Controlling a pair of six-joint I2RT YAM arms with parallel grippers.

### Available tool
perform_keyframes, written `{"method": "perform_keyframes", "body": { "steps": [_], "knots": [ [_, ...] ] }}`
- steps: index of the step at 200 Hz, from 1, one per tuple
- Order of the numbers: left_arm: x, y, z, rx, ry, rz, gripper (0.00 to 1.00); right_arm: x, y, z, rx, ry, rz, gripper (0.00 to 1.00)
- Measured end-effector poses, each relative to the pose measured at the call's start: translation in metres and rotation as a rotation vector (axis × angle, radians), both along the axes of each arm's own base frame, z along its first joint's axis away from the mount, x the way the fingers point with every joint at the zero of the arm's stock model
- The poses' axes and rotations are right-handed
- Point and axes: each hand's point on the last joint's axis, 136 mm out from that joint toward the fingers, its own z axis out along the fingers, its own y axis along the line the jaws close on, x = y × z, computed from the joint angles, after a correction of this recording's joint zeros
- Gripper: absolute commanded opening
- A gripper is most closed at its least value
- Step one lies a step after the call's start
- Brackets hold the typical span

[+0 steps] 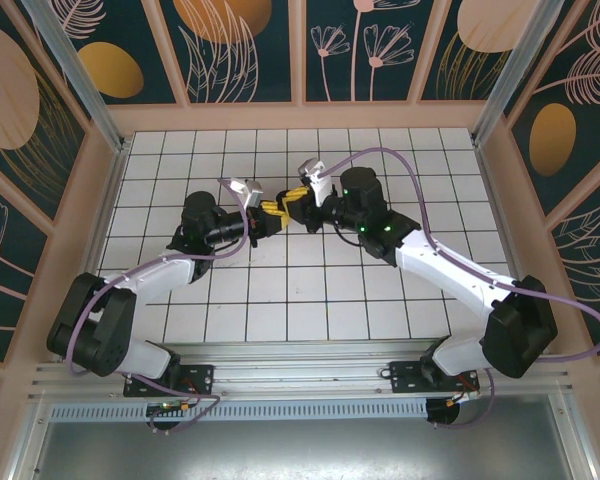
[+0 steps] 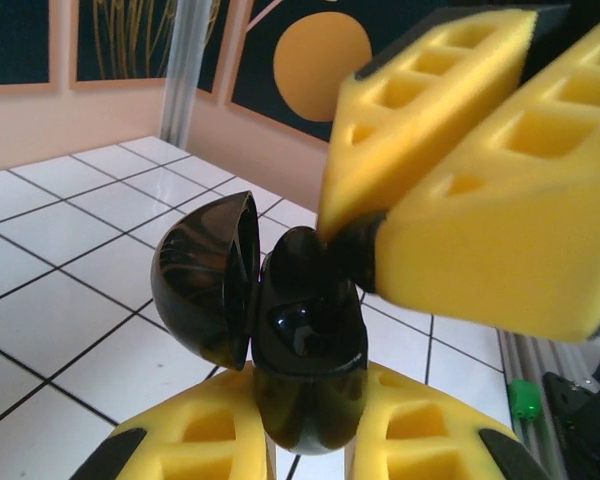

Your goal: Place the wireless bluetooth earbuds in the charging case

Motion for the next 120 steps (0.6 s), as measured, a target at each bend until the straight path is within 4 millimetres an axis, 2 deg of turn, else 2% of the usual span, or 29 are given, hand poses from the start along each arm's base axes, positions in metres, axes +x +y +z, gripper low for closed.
{"method": "perform_keyframes", "body": {
  "steps": [77,120],
  "knots": [
    [0.005,0.008,0.005,0.042,-0.06,0.074,0.02,0.003,0.006,0.0,0.011,0.048,-0.123,0.17],
    [0.01,0.013,0.007,0.058,-0.077,0.118,0.02,0.008,0.013,0.0,0.032,0.093,-0.136,0.28]
  ]
}}
